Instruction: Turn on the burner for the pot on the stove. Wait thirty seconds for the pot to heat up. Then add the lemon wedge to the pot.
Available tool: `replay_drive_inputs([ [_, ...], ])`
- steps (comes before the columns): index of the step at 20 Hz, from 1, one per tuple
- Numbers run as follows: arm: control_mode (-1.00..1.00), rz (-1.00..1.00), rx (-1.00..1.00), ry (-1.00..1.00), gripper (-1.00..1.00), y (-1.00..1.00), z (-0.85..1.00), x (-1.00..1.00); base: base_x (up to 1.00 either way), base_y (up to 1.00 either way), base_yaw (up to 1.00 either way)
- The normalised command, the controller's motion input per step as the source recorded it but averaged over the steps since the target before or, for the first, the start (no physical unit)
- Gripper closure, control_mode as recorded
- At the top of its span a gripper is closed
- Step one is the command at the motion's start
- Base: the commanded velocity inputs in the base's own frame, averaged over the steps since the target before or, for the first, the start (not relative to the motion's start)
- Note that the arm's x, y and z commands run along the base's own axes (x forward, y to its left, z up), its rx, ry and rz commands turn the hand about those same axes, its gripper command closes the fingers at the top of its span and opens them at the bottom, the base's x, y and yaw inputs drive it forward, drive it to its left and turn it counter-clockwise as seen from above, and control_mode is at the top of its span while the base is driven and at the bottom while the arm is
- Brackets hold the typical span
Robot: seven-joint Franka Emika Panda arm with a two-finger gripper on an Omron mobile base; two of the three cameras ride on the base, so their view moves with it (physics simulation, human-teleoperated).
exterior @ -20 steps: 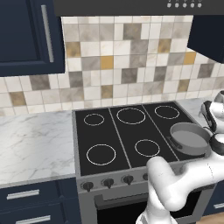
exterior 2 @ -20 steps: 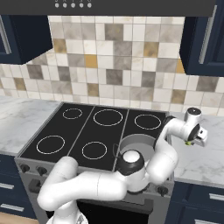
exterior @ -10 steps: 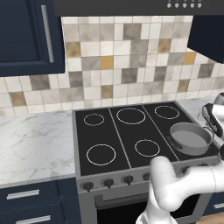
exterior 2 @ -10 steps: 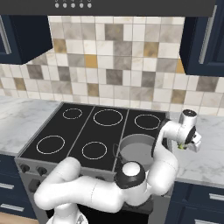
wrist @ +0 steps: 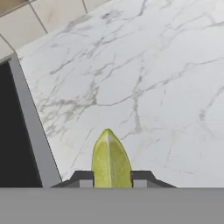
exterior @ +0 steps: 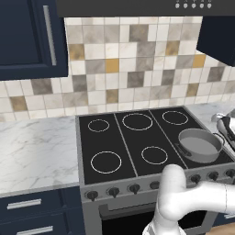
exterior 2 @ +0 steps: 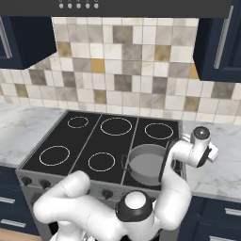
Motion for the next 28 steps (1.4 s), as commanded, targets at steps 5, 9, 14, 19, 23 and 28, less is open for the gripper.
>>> replay_drive_inputs([
  [5,-1.0,0.0,0.0,0.19,1.0,0.44,0.91,-0.44,0.0,0.0,0.0],
  [9,-1.0,0.0,0.02,0.31,1.0,0.55,0.71,-0.6,0.0,0.0,0.0],
  [14,-1.0,0.0,0.07,0.1,1.0,0.42,0.43,-0.75,0.0,0.0,0.0],
  [19,-1.0,0.0,0.15,-0.01,1.0,0.59,-0.14,-0.79,0.0,0.0,0.0],
  [23,-1.0,0.0,0.05,-0.03,1.0,0.64,-0.23,-0.38,0.0,0.0,0.0],
  [28,-1.0,0.0,0.0,0.02,1.0,0.57,0.01,-0.1,0.0,0.0,0.0],
])
